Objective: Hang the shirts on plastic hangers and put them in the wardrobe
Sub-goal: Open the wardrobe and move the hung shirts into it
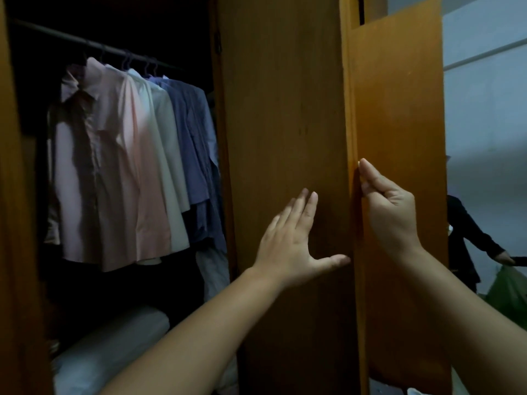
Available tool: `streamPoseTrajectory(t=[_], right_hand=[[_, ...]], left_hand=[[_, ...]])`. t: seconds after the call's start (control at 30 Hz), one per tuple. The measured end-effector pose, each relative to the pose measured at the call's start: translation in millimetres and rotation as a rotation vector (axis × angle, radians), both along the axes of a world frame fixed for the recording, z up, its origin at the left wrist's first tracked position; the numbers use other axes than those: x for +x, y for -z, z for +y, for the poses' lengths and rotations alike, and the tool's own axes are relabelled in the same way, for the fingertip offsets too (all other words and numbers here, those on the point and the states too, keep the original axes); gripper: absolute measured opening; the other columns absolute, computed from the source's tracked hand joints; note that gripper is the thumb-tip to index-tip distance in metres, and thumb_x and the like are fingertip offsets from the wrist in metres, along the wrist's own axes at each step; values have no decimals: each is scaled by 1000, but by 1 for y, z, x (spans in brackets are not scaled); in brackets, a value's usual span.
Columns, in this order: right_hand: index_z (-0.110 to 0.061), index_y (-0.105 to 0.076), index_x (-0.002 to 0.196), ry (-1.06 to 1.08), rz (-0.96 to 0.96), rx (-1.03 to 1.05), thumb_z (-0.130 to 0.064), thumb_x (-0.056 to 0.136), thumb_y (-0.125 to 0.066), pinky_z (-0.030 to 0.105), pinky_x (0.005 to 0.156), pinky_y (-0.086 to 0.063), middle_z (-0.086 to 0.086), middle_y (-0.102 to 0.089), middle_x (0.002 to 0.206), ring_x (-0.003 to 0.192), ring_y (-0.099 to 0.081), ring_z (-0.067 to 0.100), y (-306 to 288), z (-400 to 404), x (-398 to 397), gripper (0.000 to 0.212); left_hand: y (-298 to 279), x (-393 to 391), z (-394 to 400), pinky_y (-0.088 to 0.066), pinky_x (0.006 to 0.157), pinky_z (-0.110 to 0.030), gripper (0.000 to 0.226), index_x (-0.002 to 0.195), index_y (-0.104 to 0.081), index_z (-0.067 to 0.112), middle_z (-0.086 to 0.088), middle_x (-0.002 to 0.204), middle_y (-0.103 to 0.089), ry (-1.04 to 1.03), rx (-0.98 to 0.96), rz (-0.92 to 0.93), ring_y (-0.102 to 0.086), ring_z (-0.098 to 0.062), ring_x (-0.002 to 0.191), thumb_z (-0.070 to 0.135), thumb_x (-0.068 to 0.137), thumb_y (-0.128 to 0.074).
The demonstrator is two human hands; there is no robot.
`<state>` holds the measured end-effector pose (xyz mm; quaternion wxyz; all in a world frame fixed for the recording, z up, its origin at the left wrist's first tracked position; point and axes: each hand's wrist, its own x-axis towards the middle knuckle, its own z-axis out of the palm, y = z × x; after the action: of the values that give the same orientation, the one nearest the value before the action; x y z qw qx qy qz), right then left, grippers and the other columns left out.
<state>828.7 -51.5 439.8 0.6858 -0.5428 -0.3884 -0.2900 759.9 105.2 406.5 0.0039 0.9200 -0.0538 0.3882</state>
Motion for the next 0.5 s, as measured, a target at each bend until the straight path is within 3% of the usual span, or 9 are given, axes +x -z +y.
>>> streamPoseTrajectory(t=[0.13,0.33,0.5], right_hand=[[-14,-50,131,-39,2,44,-2,97,-43,6,93,-41,-8,-52,129,126,-46,4,0,5,-6,37],[-12,-53,131,-43,24,61,-5,97,-47,8,95,-41,-9,-54,127,125,-48,4,1,9,-15,35],[-13,-54,131,-60,75,64,-6,96,-49,10,96,-42,-4,-55,132,126,-48,6,1,12,-24,35]], left_hand=[[-5,-13,-1,-6,116,-34,113,148,20,33,12,158,20,1,-43,52,7,-10,147,80,73,-50],[-8,-23,-20,-20,115,-36,111,149,20,33,14,158,20,-33,-79,112,-2,-12,147,75,77,-53],[-7,-23,-31,-37,110,-39,108,150,15,31,13,158,18,-28,-117,160,-18,-18,146,66,80,-59]])
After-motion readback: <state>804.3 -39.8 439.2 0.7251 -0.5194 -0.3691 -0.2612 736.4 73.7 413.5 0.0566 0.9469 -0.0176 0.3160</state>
